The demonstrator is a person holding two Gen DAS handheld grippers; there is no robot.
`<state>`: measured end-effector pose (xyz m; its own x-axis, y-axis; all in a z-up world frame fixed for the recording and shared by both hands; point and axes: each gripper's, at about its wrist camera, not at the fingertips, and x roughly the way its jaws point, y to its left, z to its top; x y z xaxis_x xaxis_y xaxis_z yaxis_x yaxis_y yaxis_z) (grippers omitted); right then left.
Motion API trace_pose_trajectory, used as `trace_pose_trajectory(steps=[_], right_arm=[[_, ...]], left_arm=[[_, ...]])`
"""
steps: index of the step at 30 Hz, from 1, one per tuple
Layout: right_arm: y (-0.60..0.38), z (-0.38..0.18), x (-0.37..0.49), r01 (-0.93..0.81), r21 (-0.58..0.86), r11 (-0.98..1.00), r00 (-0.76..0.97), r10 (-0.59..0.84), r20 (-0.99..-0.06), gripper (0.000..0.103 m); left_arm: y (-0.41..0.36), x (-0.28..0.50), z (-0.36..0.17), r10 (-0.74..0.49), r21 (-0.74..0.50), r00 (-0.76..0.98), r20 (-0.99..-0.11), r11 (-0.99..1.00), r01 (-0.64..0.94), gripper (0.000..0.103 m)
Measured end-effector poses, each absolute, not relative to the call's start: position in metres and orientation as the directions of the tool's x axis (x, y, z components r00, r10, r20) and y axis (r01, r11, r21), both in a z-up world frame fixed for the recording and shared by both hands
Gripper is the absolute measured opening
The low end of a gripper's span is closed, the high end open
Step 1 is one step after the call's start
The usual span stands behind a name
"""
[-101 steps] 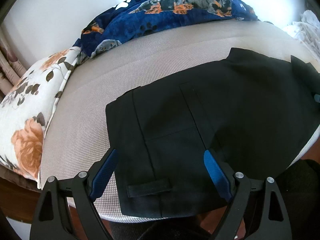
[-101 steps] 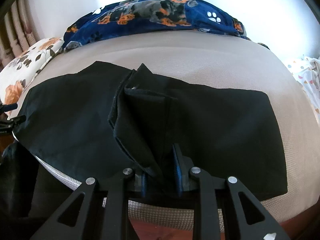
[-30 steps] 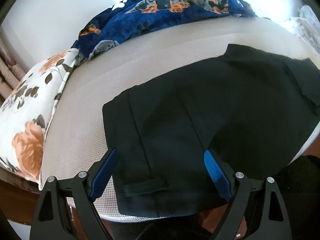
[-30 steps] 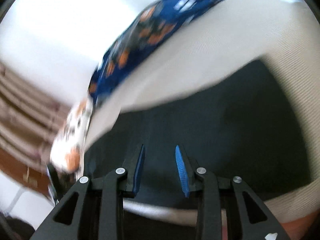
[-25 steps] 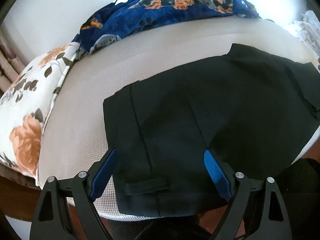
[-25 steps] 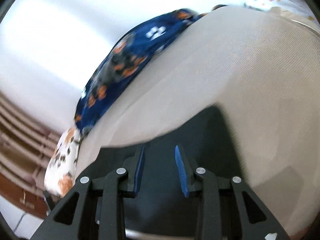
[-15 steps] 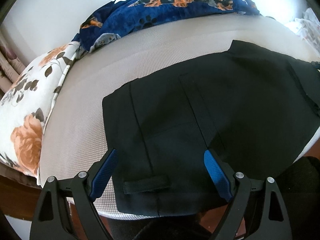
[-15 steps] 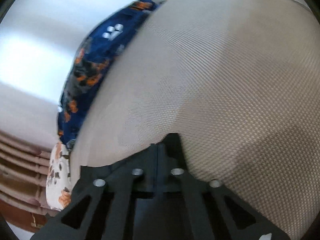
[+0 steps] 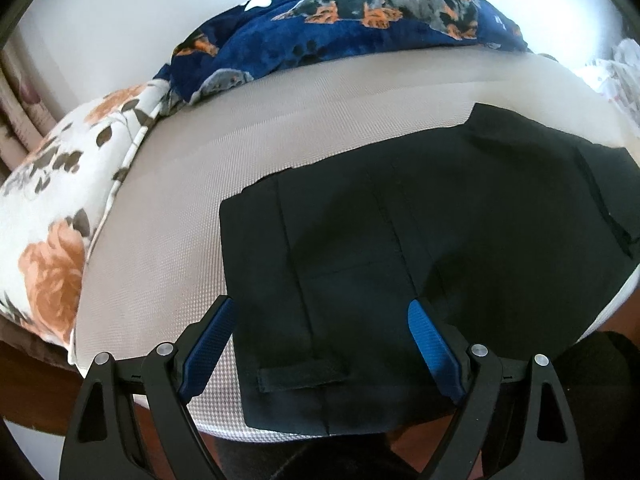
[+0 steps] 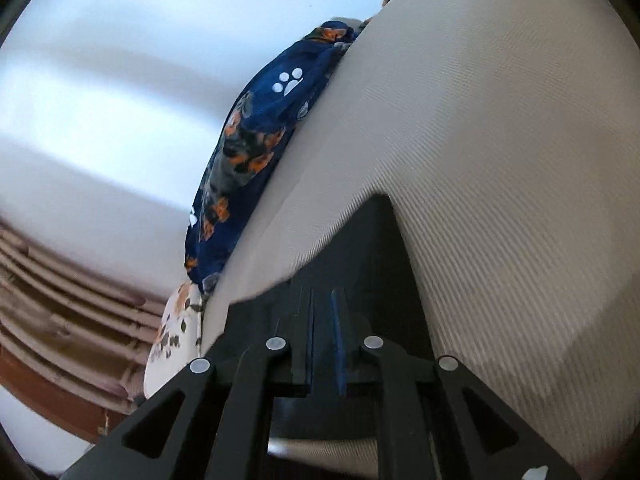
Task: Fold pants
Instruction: 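Withdraw the right gripper while the left gripper moves to the orange-lined edge, then close the left gripper on the orange-lined pants edge while the right gripper rests on the pants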
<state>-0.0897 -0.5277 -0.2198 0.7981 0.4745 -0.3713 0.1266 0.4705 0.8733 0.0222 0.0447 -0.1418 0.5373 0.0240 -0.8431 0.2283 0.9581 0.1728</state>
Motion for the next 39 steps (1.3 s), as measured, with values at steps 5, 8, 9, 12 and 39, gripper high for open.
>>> trace_pose_trajectory(steps=[5,8,9,12,39], right_arm=[[-0.517,-0.241,-0.099,0.176,0.847,0.502,0.771,0.464,-0.435,0.0],[-0.519,-0.255,-0.103,0.177,0.874,0.452,0.788,0.466,-0.401,0.0],[-0.519,-0.254,-0.103,0.179,0.871,0.457,0.789,0.462,-0.405,0.0],[-0.514,-0.245,-0.1,0.202,0.839,0.506,0.777,0.439,-0.452,0.0],[-0.355,-0.158,-0.06,-0.09,0.824,0.559,0.636,0.669,-0.384,0.062]], left_arm=[[0.055,0.024,-0.138,0.014,0.141,0.531,-0.847,0.97,0.2,0.088],[0.074,0.029,-0.128,-0.021,0.081,0.527,-0.85,0.982,0.168,0.088],[0.085,0.032,-0.124,-0.048,0.034,0.522,-0.851,0.989,0.146,0.088],[0.128,0.04,-0.117,-0.179,-0.169,0.496,-0.849,0.983,0.065,0.088],[0.156,0.052,-0.173,-0.629,-0.569,0.218,-0.746,0.772,0.284,0.084]])
